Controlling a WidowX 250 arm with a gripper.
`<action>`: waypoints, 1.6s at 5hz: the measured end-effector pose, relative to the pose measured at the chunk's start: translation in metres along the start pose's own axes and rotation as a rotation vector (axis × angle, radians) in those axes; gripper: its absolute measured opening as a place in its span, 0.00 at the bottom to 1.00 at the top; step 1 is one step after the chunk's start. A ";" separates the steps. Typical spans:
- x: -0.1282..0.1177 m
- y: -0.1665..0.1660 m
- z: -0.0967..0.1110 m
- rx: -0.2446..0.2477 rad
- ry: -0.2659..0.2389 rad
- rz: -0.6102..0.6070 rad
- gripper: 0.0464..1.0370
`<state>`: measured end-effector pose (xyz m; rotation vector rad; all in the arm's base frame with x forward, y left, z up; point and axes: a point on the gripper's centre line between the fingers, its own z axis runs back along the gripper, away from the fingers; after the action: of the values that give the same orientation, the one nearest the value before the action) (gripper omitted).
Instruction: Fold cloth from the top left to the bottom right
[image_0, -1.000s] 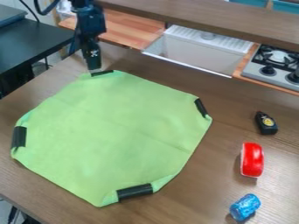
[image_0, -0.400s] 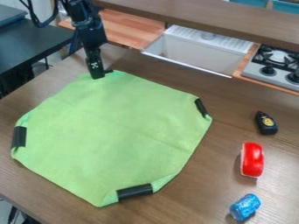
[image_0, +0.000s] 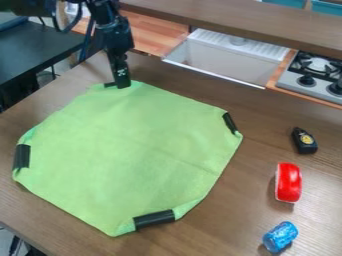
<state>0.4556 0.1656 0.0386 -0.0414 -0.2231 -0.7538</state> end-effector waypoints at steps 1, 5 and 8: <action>0.007 0.002 -0.007 0.000 0.013 0.016 0.94; 0.008 -0.006 -0.024 0.004 0.067 0.017 0.02; 0.023 -0.080 0.026 -0.090 -0.080 0.037 0.00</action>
<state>0.4121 0.0951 0.0653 -0.1611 -0.2637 -0.7260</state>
